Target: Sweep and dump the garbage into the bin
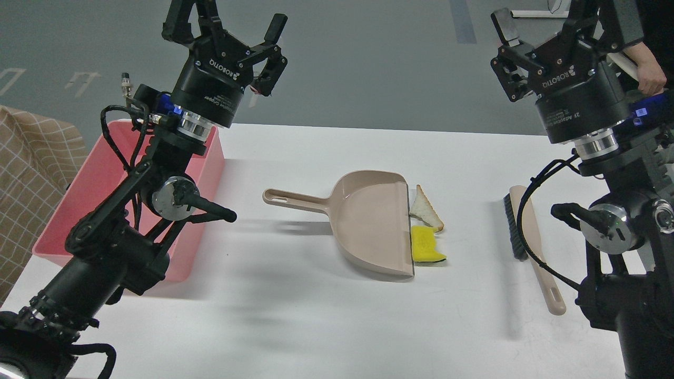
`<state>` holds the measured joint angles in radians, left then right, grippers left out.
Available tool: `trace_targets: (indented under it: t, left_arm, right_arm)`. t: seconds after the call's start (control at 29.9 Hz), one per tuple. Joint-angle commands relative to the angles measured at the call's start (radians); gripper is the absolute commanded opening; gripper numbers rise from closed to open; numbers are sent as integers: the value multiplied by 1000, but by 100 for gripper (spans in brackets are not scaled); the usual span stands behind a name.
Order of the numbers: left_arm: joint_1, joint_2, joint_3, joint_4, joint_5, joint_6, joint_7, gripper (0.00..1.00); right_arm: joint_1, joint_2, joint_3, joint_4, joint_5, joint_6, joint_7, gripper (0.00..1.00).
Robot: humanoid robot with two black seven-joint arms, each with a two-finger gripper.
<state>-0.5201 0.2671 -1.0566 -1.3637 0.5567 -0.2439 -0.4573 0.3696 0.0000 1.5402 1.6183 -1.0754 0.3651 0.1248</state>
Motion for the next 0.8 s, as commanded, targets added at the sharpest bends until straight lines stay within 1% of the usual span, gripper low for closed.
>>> trace_targets:
  t: [0.0,0.13,0.23,0.27,0.3,0.33,0.37,0.43,0.47,0.5,0.57,0.7,0.77]
  left_arm:
    - [0,0,4,0,11,0,0,99]
    - [-1,3,12,-3,87,12,0,99]
    - [-1,4,20,-23,172,98,5,99]
    - [0,7,30,-41,216,163,12,99]
    - [-1,17,55,-63,257,214,25,99]
    - [-1,20,69,-72,276,236,37,99]
    - [-1,24,85,-86,307,271,72,99]
    - [3,29,92,-100,330,300,118,99]
    - [9,31,93,-115,341,323,161,99]
    - [15,32,96,-124,347,339,193,99]
    - [41,35,95,-135,348,351,209,99]
    - [71,55,96,-175,379,360,213,99]
    - [98,61,101,-199,413,391,215,99]
  right_arm:
    - [-1,0,0,0,-1,0,-1,100]
    - [-1,0,-2,5,-3,0,1,100]
    - [2,0,0,0,-3,-2,1,100]
    - [3,0,0,0,-3,-2,1,100]
    - [3,0,0,0,-5,-2,1,100]
    - [3,0,1,3,-5,-2,1,100]
    - [2,0,1,3,-5,2,-1,100]
    - [2,0,3,6,-6,3,-5,100]
    - [0,0,6,14,-6,6,-8,100]
    - [0,0,6,23,-11,6,-19,100]
    - [0,0,6,31,-12,6,-45,100]
    - [-3,0,6,32,-18,6,-51,100]
    - [-4,0,6,35,-18,6,-50,100]
